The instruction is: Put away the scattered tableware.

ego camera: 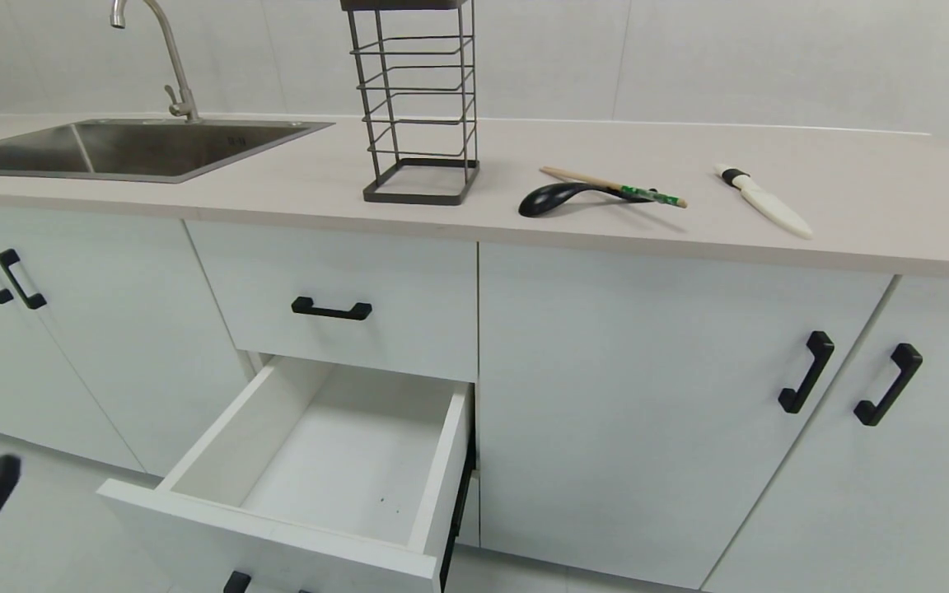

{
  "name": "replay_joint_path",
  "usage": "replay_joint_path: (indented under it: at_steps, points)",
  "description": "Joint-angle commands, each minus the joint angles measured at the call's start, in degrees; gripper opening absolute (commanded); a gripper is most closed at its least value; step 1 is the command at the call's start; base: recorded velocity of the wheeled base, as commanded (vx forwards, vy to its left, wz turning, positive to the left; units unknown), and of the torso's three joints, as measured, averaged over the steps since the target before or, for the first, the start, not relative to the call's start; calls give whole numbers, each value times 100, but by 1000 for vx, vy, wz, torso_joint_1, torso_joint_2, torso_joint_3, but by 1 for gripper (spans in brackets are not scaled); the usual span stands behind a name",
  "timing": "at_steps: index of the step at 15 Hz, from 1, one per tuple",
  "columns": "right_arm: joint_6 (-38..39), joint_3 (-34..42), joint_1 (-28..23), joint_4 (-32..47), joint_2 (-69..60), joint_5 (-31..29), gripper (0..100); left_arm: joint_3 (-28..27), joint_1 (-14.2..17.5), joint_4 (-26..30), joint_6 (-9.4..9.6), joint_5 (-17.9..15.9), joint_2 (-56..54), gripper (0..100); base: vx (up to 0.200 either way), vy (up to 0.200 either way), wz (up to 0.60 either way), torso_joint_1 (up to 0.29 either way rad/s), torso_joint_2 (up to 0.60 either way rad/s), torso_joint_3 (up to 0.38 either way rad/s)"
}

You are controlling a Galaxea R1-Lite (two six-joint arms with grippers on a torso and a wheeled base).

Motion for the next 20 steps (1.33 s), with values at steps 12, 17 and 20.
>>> replay_joint_path:
  at_steps: [12,17,20]
  points:
    - [-9,-7,1,8,8,-16,0,827,934,3871,-1531,972,-2820,100,0,0,0,0,0,0]
    - [-9,-7,1,-1,8,-25,0,853,934,3766,-1566,813,-2820,100,0,0,0,0,0,0]
    - [-9,2,1,-1,8,-25,0,853,934,3766,-1583,813,-2820,100,0,0,0,155,-123,-35]
